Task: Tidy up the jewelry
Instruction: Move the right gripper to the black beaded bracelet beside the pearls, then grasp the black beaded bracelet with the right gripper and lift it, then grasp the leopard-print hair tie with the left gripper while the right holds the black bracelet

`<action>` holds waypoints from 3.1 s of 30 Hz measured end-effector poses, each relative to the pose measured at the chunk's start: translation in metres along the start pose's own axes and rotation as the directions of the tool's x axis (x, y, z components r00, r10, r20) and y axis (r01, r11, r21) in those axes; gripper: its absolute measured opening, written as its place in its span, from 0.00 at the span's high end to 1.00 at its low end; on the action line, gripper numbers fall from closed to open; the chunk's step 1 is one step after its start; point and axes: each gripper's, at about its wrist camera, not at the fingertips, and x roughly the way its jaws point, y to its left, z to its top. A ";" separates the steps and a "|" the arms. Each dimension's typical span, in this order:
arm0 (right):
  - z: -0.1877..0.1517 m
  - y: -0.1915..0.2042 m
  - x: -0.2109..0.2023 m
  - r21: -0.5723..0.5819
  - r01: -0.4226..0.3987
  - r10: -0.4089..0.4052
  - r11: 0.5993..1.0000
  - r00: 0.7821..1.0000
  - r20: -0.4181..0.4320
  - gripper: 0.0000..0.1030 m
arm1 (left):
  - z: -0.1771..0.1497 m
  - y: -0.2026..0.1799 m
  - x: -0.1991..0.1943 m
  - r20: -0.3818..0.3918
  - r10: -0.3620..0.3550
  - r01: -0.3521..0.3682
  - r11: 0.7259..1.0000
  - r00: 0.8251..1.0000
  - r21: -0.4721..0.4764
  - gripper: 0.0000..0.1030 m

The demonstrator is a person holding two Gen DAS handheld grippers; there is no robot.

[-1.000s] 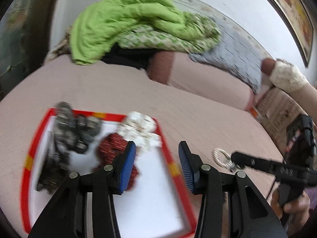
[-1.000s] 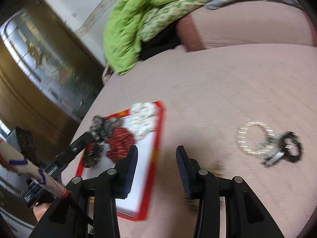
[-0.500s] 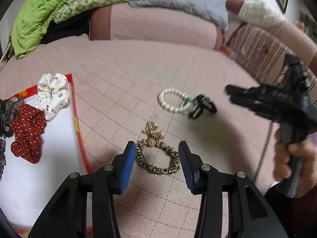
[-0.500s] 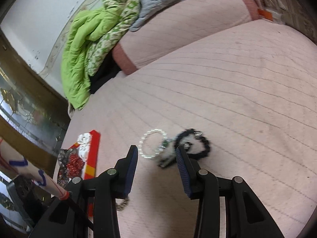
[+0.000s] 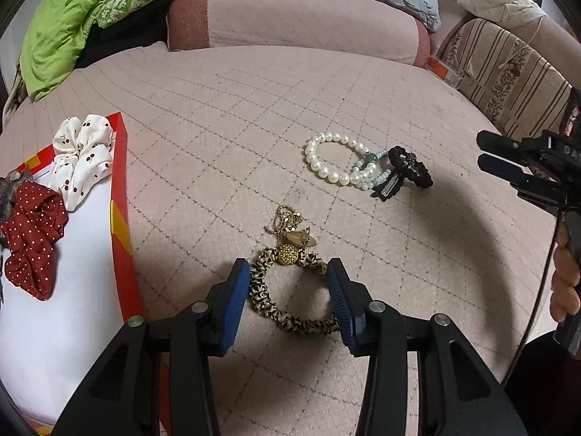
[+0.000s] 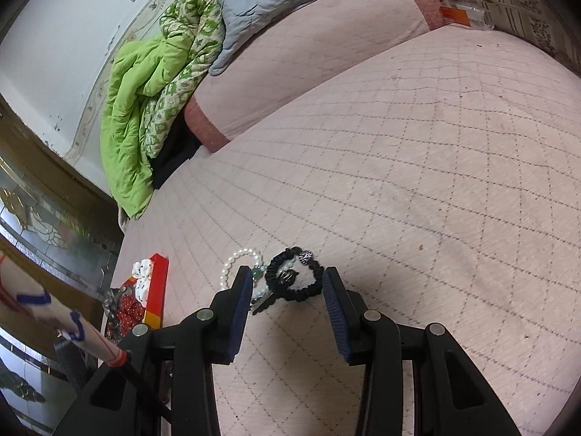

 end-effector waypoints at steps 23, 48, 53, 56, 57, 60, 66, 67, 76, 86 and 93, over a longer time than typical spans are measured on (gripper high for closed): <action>-0.002 -0.001 0.023 -0.030 0.064 -0.066 0.998 0.996 -0.056 0.58 | -0.007 -0.037 0.012 -0.056 -0.097 0.105 0.982 0.994 0.155 0.91; -0.002 0.030 0.051 -0.420 0.364 -0.377 0.831 0.924 0.054 0.94 | 0.010 -0.036 -0.006 0.107 -0.087 0.072 0.987 0.990 0.141 0.94; 0.004 0.039 0.020 -0.373 0.297 -0.260 0.879 0.954 0.147 0.94 | 0.018 -0.029 -0.025 0.203 -0.084 0.064 0.992 0.976 0.107 0.94; 0.002 0.051 0.008 -0.375 0.256 -0.195 0.891 0.961 0.194 0.94 | 0.020 -0.027 -0.034 0.242 -0.056 0.033 0.995 0.969 0.097 0.94; 0.002 0.054 0.007 -0.376 0.242 -0.177 0.894 0.964 0.200 0.94 | 0.020 -0.026 -0.036 0.252 -0.046 0.023 0.995 0.967 0.093 0.94; 0.002 0.066 0.011 -0.390 0.211 -0.141 0.897 0.970 0.199 0.94 | 0.022 -0.022 -0.042 0.269 -0.030 0.008 0.997 0.963 0.081 0.94; -0.005 0.080 0.012 -0.409 0.161 -0.092 0.898 0.979 0.182 0.94 | 0.020 -0.015 -0.052 0.292 0.008 -0.026 0.998 0.956 0.058 0.94; -0.006 0.082 0.013 -0.412 0.153 -0.086 0.898 0.980 0.177 0.94 | 0.021 -0.013 -0.053 0.294 0.011 -0.028 0.998 0.956 0.055 0.94; -0.027 0.117 0.025 -0.460 0.087 -0.027 0.883 0.990 0.136 0.94 | 0.015 0.018 -0.072 0.323 0.049 -0.049 0.999 0.945 -0.009 0.94; -0.070 0.173 0.046 -0.535 -0.022 0.055 0.845 0.997 0.047 0.94 | 0.000 0.087 -0.106 0.355 0.149 -0.100 0.983 0.923 -0.153 0.94; -0.107 0.216 0.056 -0.589 -0.112 0.115 0.801 0.993 -0.032 0.93 | -0.022 0.134 -0.126 0.347 0.222 -0.142 0.960 0.911 -0.241 0.94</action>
